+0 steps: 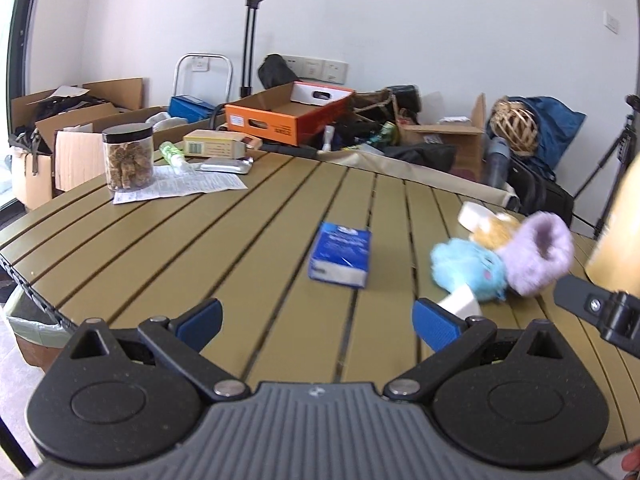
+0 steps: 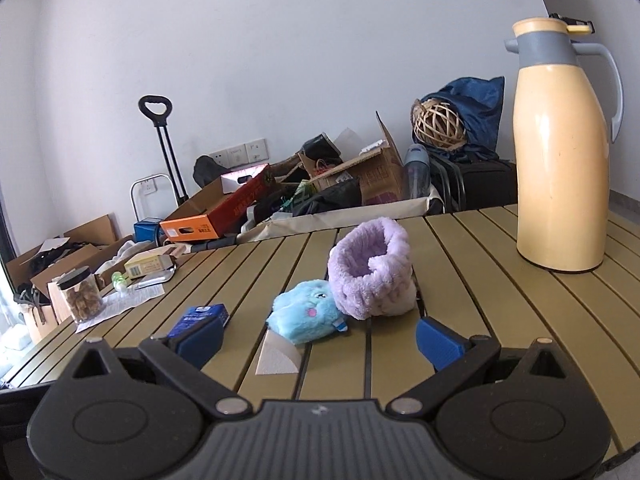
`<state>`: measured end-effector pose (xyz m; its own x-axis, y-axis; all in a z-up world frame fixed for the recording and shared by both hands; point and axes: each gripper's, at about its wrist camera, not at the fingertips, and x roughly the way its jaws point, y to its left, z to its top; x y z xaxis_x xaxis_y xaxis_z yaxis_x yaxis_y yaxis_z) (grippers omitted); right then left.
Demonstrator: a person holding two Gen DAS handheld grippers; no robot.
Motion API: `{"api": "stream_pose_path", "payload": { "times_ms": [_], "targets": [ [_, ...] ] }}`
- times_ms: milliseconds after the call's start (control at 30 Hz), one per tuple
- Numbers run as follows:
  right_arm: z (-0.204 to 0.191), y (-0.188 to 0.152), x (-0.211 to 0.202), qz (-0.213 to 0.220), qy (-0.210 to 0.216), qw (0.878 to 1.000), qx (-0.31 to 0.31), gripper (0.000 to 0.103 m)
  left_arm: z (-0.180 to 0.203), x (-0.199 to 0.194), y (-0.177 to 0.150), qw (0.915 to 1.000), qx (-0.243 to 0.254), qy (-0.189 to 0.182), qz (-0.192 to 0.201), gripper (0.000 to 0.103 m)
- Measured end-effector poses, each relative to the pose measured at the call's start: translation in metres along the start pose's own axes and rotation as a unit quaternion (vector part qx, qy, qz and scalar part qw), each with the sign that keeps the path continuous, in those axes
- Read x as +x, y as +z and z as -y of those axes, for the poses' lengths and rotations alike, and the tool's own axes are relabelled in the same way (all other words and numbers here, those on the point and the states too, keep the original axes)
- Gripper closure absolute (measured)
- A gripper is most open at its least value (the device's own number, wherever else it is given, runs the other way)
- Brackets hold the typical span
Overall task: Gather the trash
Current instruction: 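Raise both tools from the bin back toward the table items, then grasp the white foam wedge with right gripper while left gripper grasps the blue tissue pack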
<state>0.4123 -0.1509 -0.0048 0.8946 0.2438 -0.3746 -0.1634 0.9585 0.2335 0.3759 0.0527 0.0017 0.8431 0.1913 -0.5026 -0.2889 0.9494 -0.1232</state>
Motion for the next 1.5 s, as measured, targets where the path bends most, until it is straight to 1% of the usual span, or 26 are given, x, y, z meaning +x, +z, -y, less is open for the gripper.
{"api": "stream_pose_path", "payload": {
  "times_ms": [300, 467, 533, 700, 767, 833, 867, 967, 1000, 1033, 1067, 1133, 1267, 1367, 1500],
  "targets": [
    [-0.009, 0.005, 0.044, -0.029, 0.002, 1.0, -0.01, 0.0, -0.013, 0.027, 0.026, 0.9997, -0.015, 0.015, 0.008, 0.0],
    [-0.025, -0.003, 0.067, -0.053, -0.001, 0.998, -0.044, 0.002, -0.022, 0.039, 0.037, 0.9995, -0.027, 0.014, 0.007, 0.0],
    [-0.03, -0.005, 0.075, -0.06, -0.005, 0.997, -0.056, 0.008, -0.024, 0.041, 0.04, 0.9994, -0.03, 0.014, 0.01, 0.0],
    [-0.039, -0.01, 0.091, -0.078, -0.008, 0.995, -0.067, 0.019, -0.029, 0.047, 0.044, 0.9991, -0.043, 0.004, 0.007, 0.0],
    [-0.041, -0.012, 0.096, -0.086, -0.007, 0.994, -0.066, 0.02, -0.03, 0.049, 0.045, 0.999, -0.045, 0.005, 0.007, 0.0],
    [-0.042, -0.014, 0.099, -0.092, -0.009, 0.994, -0.066, 0.032, -0.032, 0.05, 0.046, 0.9989, -0.046, 0.004, 0.008, 0.0],
    [-0.043, -0.015, 0.101, -0.095, -0.008, 0.993, -0.066, 0.034, -0.032, 0.051, 0.046, 0.9989, -0.047, 0.003, 0.008, 0.0],
    [-0.045, -0.016, 0.105, -0.1, -0.008, 0.993, -0.067, 0.047, -0.032, 0.053, 0.046, 0.9991, -0.041, 0.004, 0.007, 0.0],
    [-0.046, -0.017, 0.106, -0.102, -0.007, 0.992, -0.068, 0.054, -0.032, 0.054, 0.046, 0.9993, -0.037, 0.007, 0.007, 0.0],
    [-0.047, -0.017, 0.108, -0.104, -0.006, 0.992, -0.068, 0.059, -0.032, 0.055, 0.045, 0.9994, -0.032, 0.011, 0.008, 0.0],
    [-0.048, -0.018, 0.109, -0.106, -0.004, 0.992, -0.068, 0.06, -0.032, 0.056, 0.045, 0.9995, -0.028, 0.013, 0.008, 0.0],
    [-0.049, -0.02, 0.109, -0.109, 0.0, 0.992, -0.068, 0.068, -0.032, 0.057, 0.044, 0.9996, -0.022, 0.015, 0.007, 0.0],
    [-0.051, -0.02, 0.107, -0.101, -0.004, 0.992, -0.071, 0.07, -0.031, 0.061, 0.043, 0.9998, -0.014, 0.013, 0.003, 0.0],
    [-0.044, -0.019, 0.105, -0.097, 0.001, 0.994, -0.052, 0.073, -0.028, 0.063, 0.042, 0.9999, -0.008, 0.015, 0.003, 0.0],
    [-0.031, -0.012, 0.094, -0.073, 0.0, 0.997, -0.04, 0.074, -0.019, 0.066, 0.041, 0.9999, 0.004, 0.014, 0.007, 0.0]
  ]
}}
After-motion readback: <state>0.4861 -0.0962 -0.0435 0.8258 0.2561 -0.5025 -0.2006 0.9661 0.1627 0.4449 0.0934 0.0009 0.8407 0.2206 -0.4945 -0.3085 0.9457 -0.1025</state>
